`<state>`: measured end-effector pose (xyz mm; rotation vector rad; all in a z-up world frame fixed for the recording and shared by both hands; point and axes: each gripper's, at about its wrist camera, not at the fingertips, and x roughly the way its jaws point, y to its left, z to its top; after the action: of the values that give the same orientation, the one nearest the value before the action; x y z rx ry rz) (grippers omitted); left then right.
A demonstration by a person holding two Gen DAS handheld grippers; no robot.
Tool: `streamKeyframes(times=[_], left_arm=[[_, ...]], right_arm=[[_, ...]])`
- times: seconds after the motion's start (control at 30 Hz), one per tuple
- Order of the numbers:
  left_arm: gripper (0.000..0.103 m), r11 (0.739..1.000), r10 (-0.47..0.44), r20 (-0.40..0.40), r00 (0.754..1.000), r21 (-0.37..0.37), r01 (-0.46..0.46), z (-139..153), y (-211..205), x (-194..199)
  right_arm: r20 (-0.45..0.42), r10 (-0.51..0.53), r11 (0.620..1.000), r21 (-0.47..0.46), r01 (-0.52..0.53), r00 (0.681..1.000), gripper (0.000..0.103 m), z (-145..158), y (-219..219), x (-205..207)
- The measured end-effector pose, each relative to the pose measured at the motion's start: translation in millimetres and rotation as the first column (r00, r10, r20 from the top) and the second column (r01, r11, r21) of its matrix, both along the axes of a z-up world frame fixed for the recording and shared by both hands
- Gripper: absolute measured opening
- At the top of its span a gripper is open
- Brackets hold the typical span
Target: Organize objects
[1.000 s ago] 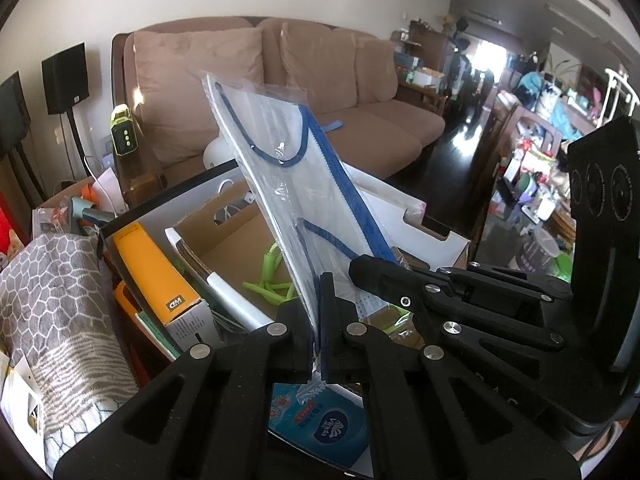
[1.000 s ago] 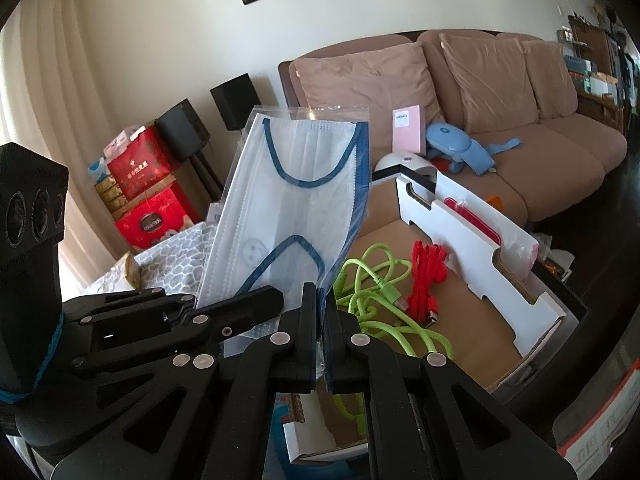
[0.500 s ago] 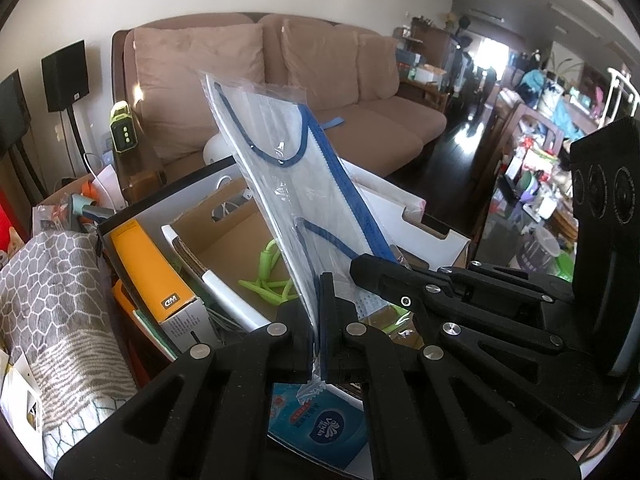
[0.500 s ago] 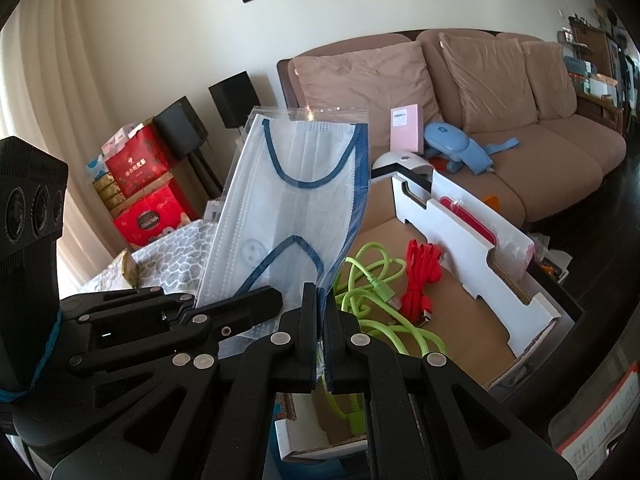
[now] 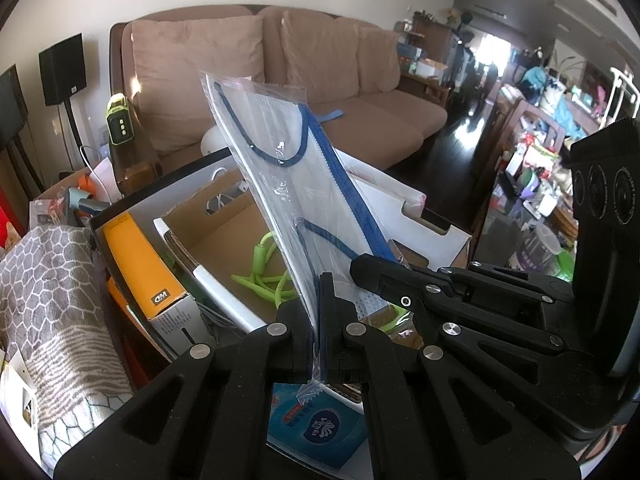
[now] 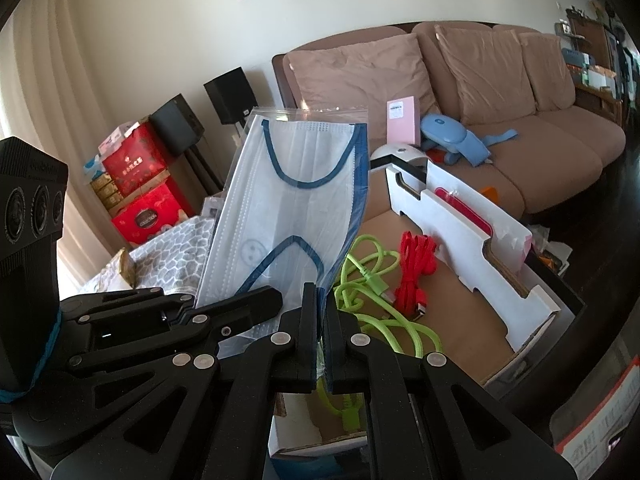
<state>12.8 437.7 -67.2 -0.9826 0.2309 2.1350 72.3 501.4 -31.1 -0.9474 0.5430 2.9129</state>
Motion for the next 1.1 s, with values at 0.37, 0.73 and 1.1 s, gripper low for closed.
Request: streamKeyframes(times=[0.37, 0.73, 1.1], left_arm=[[0.0, 1.0, 0.003, 0.041, 0.999, -0.001, -0.003, -10.1, 1.7, -2.0], [0.0, 1.0, 0.007, 0.077, 0.997, -0.016, -0.006, -16.5, 4.9, -3.6], [0.0, 1.0, 0.014, 0.116, 0.993, -0.012, -0.013, -23.2, 4.7, -7.5]], right_arm=[[0.043, 0.003, 1.0, -0.002, -0.003, 0.999, 0.004, -7.2, 1.1, -4.3], [0.082, 0.007, 1.0, -0.017, -0.006, 0.997, 0.004, -15.1, 3.3, -6.1], [0.111, 0.006, 1.0, -0.022, -0.004, 0.994, 0.004, -19.8, 3.5, -8.6]])
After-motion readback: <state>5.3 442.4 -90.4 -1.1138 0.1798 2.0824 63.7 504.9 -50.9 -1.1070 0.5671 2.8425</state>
